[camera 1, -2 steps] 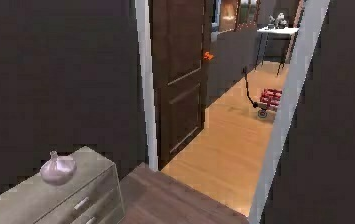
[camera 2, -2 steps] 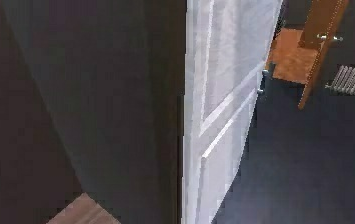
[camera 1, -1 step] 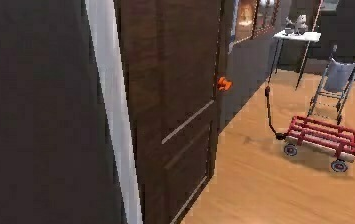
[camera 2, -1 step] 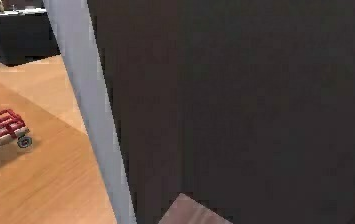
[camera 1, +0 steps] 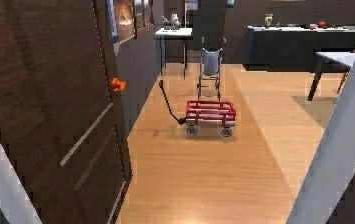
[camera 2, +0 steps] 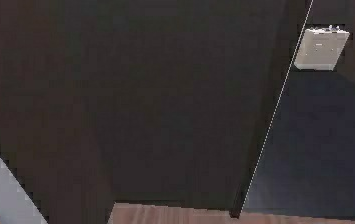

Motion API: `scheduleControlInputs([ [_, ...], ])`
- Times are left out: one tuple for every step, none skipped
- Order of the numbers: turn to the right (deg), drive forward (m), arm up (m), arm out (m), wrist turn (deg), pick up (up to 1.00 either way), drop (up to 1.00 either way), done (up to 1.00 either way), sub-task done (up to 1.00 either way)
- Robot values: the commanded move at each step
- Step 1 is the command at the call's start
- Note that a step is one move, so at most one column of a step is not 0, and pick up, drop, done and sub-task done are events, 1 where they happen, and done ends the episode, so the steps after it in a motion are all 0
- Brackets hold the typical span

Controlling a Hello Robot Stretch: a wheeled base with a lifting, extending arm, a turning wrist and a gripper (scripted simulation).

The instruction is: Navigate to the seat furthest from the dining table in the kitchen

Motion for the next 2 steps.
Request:
scheduleControlInputs([
  [0.0, 0.30, 0.00, 0.00, 0.0, 0.00, 0.00, 0.00, 0.00],
  [6.0, 0.00, 0.00, 0.00, 0.0, 0.00, 0.00, 0.00, 0.00],
])
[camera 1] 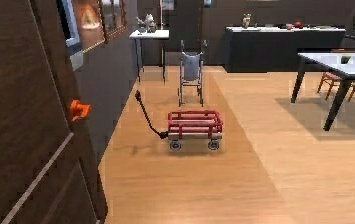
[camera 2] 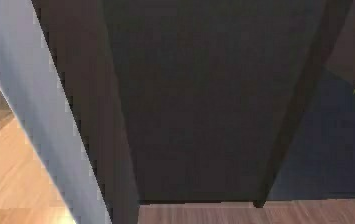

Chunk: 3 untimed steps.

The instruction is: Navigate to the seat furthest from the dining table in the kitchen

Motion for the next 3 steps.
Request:
scheduleControlInputs([
  [0.0, 0.15, 0.00, 0.00, 0.0, 0.00, 0.00, 0.00, 0.00],
  [27.0, 0.00, 0.00, 0.00, 0.0, 0.00, 0.00, 0.00, 0.00],
  [0.0, 0.50, 0.00, 0.00, 0.0, 0.00, 0.00, 0.00, 0.00],
])
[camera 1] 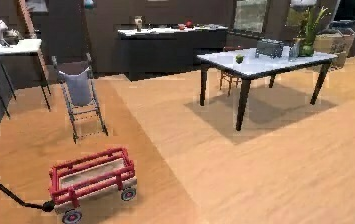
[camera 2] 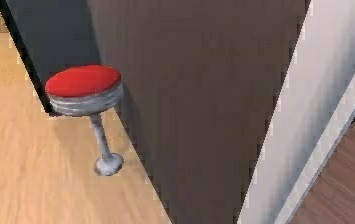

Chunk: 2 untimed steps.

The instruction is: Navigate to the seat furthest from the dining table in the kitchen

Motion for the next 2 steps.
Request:
scheduleControlInputs([
  [24.0, 0.00, 0.00, 0.00, 0.0, 0.00, 0.00, 0.00, 0.00],
  [0.0, 1.00, 0.00, 0.00, 0.0, 0.00, 0.00, 0.00, 0.00],
])
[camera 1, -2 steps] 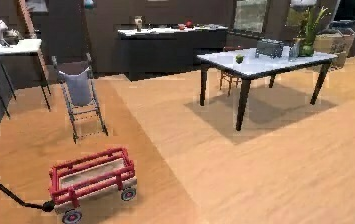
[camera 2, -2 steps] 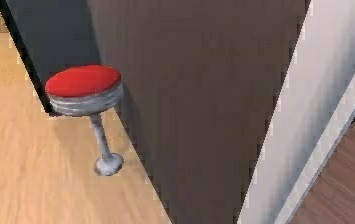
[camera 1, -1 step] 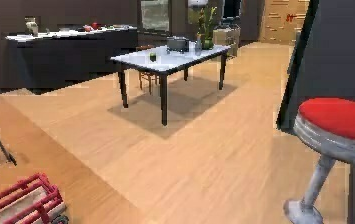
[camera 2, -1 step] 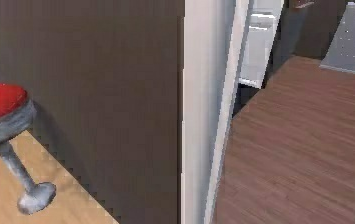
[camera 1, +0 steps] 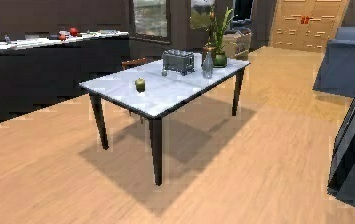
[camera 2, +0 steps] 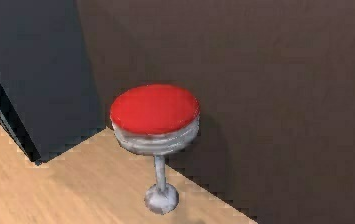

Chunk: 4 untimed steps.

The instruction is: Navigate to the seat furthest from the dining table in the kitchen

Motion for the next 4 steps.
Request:
scheduleControlInputs([
  [6.0, 0.00, 0.00, 0.00, 0.0, 0.00, 0.00, 0.00, 0.00],
  [0.0, 0.35, 0.00, 0.00, 0.0, 0.00, 0.00, 0.00, 0.00],
  [-45.0, 0.00, 0.00, 0.00, 0.0, 0.00, 0.00, 0.00, 0.00],
  [-24.0, 0.00, 0.00, 0.00, 0.0, 0.00, 0.00, 0.00, 0.00],
])
